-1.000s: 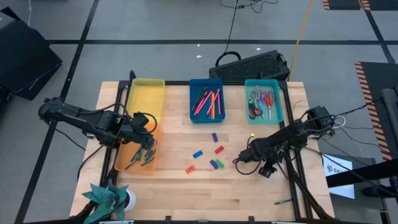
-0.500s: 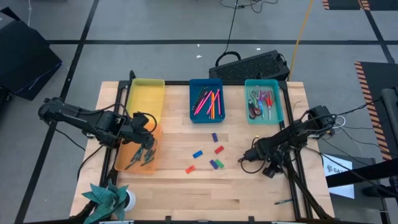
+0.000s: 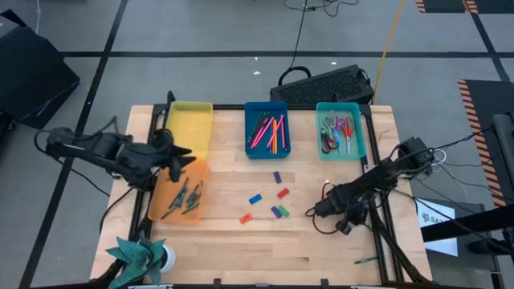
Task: Sort crayons/erasers/pens/pencils in bins
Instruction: Put the top green crayon into the orange bin
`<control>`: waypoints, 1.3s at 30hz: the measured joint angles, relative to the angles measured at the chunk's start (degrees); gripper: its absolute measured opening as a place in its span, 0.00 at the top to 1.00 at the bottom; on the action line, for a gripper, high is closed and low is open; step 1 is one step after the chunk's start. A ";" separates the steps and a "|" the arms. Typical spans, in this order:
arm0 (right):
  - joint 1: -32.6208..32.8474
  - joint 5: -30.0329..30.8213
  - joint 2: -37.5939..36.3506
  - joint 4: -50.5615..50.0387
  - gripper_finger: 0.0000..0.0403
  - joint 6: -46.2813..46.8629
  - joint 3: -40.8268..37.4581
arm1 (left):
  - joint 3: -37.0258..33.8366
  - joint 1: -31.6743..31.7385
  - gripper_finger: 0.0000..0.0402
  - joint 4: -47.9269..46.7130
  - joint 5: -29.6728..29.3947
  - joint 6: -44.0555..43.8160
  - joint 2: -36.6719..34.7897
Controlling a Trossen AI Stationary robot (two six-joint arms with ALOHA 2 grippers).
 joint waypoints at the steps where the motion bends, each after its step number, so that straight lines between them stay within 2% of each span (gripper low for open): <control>1: 0.25 0.67 -0.21 -0.13 0.95 0.16 0.58 | 0.00 0.02 0.56 1.92 -0.41 2.12 -0.81; 4: 0.47 4.03 -2.04 -0.33 0.97 -0.08 2.74 | 0.00 0.39 0.51 7.36 -0.47 6.60 -1.86; 6: 0.42 8.34 -4.63 0.19 0.97 -0.35 4.26 | 0.00 1.18 0.46 10.52 1.15 8.59 -1.62; 13: -1.86 23.89 -18.23 1.79 0.96 1.76 7.94 | 0.00 6.88 0.28 24.88 7.57 17.76 3.52; 19: -5.35 36.56 -29.68 3.13 0.96 -2.81 10.60 | 0.00 10.70 0.29 41.89 14.54 21.42 13.67; 25: -8.03 46.01 -37.26 10.72 0.96 -13.26 15.05 | 0.00 13.78 0.30 53.40 16.47 15.76 22.92; 29: -10.28 48.56 -38.68 23.48 0.96 -22.10 16.94 | 0.00 15.35 0.22 60.35 21.58 13.47 28.31; 33: -11.76 48.39 -38.54 35.36 0.96 -28.84 17.13 | 0.00 15.27 0.14 64.19 26.25 14.66 31.01; 36: -12.61 47.94 -37.46 41.19 0.96 -31.80 17.12 | 0.00 13.40 0.14 65.59 29.28 15.00 31.59; 39: -12.88 46.17 -35.36 49.16 0.96 -35.43 17.08 | 0.00 10.14 0.18 66.12 29.77 14.96 31.58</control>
